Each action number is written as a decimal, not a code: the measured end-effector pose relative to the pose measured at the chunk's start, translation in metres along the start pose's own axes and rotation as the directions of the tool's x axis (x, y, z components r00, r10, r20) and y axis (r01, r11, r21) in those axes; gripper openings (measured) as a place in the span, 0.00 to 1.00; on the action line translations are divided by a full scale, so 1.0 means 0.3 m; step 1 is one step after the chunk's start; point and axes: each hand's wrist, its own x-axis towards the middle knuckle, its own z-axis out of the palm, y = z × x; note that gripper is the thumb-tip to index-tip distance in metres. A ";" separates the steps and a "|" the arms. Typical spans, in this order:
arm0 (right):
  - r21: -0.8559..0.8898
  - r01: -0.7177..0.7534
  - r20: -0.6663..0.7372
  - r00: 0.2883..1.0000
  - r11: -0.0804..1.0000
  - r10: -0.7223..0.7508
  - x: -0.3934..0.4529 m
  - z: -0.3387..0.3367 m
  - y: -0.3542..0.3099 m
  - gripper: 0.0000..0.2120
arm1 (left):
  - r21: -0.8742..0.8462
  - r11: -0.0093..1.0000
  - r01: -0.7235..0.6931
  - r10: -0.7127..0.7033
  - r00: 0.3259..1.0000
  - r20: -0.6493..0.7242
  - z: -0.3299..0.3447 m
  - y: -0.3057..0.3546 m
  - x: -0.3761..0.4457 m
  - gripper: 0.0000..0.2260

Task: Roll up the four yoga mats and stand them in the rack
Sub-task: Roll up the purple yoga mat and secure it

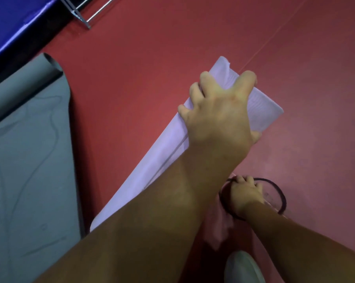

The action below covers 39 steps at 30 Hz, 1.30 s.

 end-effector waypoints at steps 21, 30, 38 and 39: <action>0.619 0.369 -0.671 0.707 0.693 0.222 -0.487 -0.423 -0.100 0.17 | -0.193 0.981 -0.017 -0.017 0.984 -0.175 -0.467 -0.230 -0.494 0.36; 0.547 0.671 -0.822 0.543 0.500 0.170 -0.905 -0.760 -0.364 0.19 | -0.431 0.902 0.041 -0.229 0.889 -0.396 -0.663 -0.444 -0.806 0.34; 0.104 0.969 -0.974 0.145 0.224 -0.174 -1.336 -0.860 -0.719 0.27 | -0.584 0.808 0.082 -0.459 0.709 -0.536 -0.754 -0.555 -1.039 0.35; 0.032 0.974 -0.971 0.084 0.225 -0.224 -1.360 -0.854 -0.746 0.26 | -0.602 0.793 0.092 -0.488 0.688 -0.538 -0.761 -0.563 -1.058 0.36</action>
